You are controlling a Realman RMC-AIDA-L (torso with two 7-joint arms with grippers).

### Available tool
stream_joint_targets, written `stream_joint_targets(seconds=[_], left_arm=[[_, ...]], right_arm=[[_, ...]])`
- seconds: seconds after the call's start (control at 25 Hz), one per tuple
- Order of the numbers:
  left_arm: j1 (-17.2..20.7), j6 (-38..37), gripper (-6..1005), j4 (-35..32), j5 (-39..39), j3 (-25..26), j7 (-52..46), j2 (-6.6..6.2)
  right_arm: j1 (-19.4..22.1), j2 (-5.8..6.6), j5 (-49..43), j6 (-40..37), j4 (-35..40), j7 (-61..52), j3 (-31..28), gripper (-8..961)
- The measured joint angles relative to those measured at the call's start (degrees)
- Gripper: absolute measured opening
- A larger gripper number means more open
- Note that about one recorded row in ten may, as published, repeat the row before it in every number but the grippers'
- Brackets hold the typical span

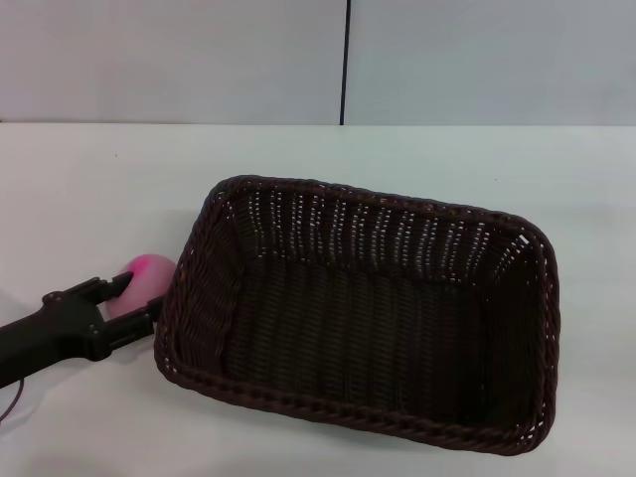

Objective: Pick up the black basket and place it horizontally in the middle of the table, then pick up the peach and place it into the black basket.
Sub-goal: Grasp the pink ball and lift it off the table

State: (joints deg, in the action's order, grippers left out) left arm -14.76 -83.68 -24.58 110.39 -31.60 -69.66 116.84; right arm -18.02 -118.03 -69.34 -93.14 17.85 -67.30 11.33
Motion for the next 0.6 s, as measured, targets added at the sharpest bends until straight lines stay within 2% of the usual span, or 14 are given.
stream_joint_targets(seconds=[0.08, 0.16, 0.4, 0.6], left_arm=[[-0.1, 0.2, 827, 0.0, 0.2, 0.1, 0.0, 0.09], [-0.4, 0.6, 695, 0.0, 0.4, 0.3, -0.2, 0.24], [-0.2, 0.9, 504, 0.0, 0.0, 2.5, -0.8, 0.24], [0.1, 0.3, 260, 0.0, 0.0, 4.5, -0.3, 0.38]], right_arm=[[0.0, -0.02, 0.0, 0.0, 0.0, 0.0, 0.0, 519], [0.0, -0.07, 0.0, 0.0, 0.0, 0.0, 0.0, 519], [0.1, -0.1, 0.0, 0.0, -0.1, 0.0, 0.0, 518], [0.1, -0.1, 0.0, 0.1, -0.1, 0.0, -0.1, 518]])
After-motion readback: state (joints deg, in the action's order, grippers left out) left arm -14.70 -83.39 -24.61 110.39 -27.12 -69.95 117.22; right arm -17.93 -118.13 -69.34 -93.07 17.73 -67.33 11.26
